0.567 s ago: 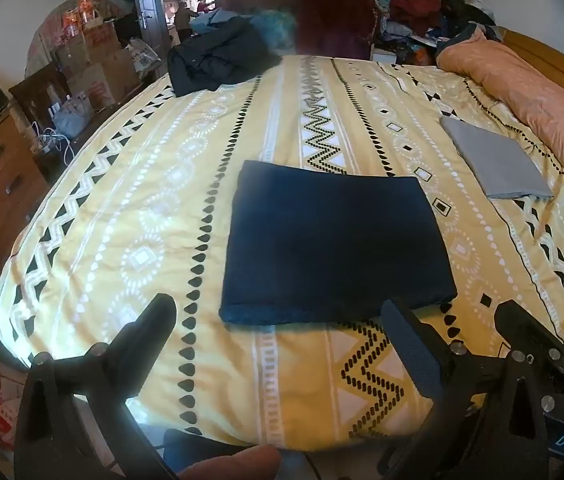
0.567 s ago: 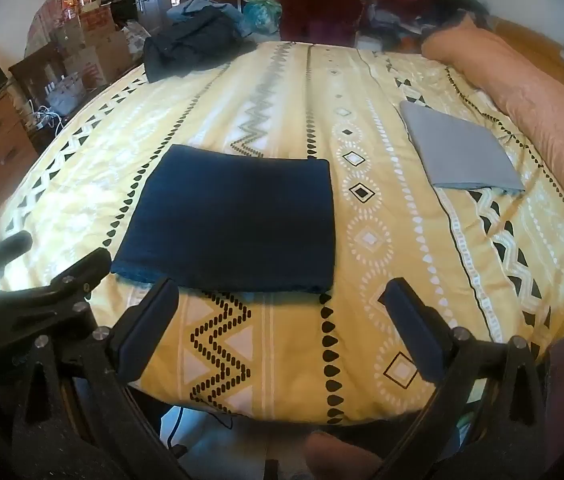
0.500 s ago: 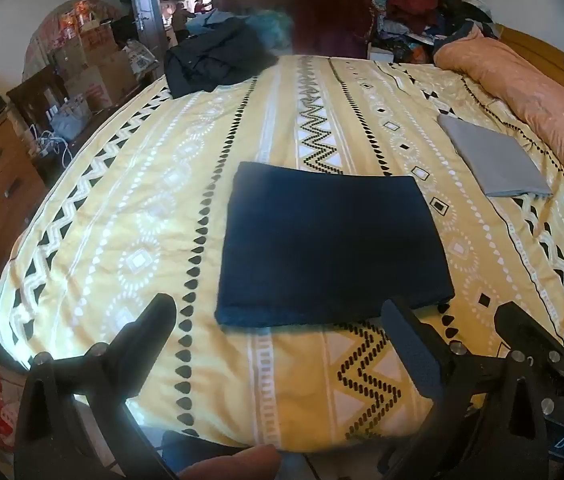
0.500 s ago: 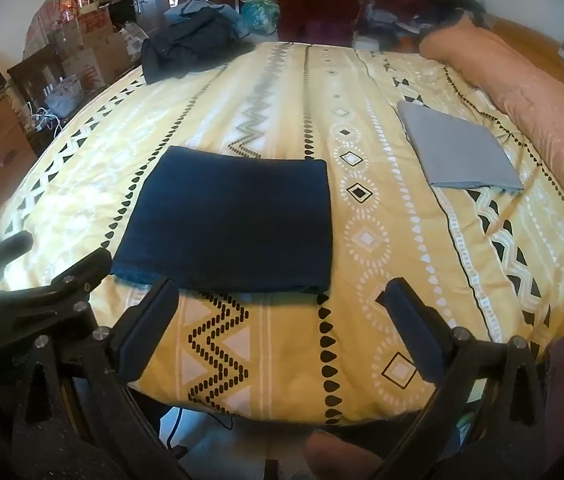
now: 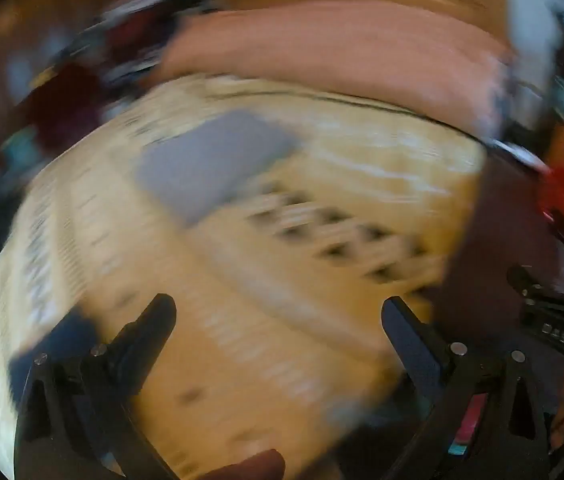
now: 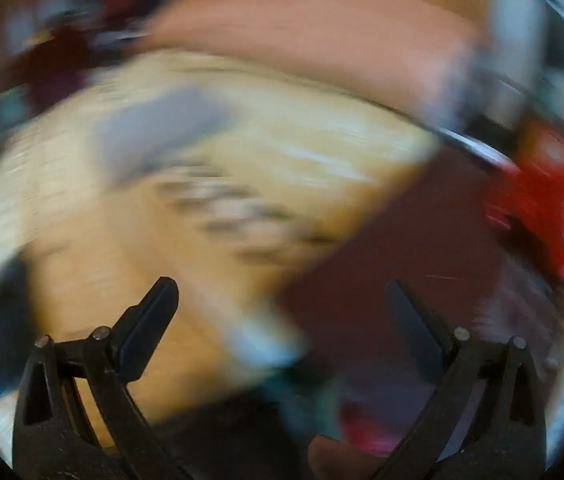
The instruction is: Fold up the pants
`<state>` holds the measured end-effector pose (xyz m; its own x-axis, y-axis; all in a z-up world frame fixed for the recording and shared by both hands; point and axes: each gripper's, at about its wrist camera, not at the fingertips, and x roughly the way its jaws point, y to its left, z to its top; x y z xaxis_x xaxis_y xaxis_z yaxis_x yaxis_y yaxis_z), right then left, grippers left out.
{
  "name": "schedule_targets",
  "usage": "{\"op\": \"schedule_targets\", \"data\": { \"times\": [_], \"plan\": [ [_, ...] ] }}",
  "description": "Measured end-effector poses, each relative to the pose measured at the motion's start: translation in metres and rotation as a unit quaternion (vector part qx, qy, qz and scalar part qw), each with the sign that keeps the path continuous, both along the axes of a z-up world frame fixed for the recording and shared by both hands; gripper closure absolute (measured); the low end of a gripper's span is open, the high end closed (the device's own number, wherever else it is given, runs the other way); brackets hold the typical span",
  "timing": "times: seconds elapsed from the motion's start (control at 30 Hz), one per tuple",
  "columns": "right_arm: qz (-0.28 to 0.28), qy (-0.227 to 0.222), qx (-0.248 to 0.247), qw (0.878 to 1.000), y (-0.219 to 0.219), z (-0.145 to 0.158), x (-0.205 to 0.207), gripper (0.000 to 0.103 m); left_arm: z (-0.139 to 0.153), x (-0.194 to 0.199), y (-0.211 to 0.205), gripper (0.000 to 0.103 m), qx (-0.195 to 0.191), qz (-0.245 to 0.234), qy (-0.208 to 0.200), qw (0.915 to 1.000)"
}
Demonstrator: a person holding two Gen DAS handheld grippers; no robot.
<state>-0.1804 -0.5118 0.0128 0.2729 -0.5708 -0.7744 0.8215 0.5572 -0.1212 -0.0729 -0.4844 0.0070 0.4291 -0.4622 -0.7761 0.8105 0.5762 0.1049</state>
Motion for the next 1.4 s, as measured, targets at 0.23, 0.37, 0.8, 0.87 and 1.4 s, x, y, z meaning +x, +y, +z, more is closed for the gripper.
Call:
{"op": "schedule_targets", "data": {
  "times": [0.23, 0.37, 0.8, 0.87, 1.4],
  "plan": [
    [-0.170, 0.027, 0.060, 0.983, -0.107, -0.045, -0.106, 0.001, -0.052, -0.103, -0.156, 0.000, 0.026, -0.151, 0.036, 0.9875],
    [-0.215, 0.006, 0.052, 0.975, -0.125, -0.044, -0.136, 0.000, -0.067, -0.132, -0.183, 0.000, 0.034, -0.190, 0.028, 0.9807],
    [-0.319, -0.057, 0.036, 0.945, -0.142, -0.060, -0.213, 0.000, -0.085, -0.187, -0.232, 0.000, 0.001, -0.238, 0.068, 0.9690],
    [-0.347, -0.060, 0.034, 0.935, -0.136, -0.059, -0.229, 0.000, -0.086, -0.194, -0.236, 0.000, 0.002, -0.238, 0.067, 0.9690],
    [-0.366, -0.058, 0.038, 0.928, -0.120, -0.053, -0.246, 0.000, -0.085, -0.190, -0.236, 0.000, 0.006, -0.230, 0.069, 0.9708]
  ]
}}
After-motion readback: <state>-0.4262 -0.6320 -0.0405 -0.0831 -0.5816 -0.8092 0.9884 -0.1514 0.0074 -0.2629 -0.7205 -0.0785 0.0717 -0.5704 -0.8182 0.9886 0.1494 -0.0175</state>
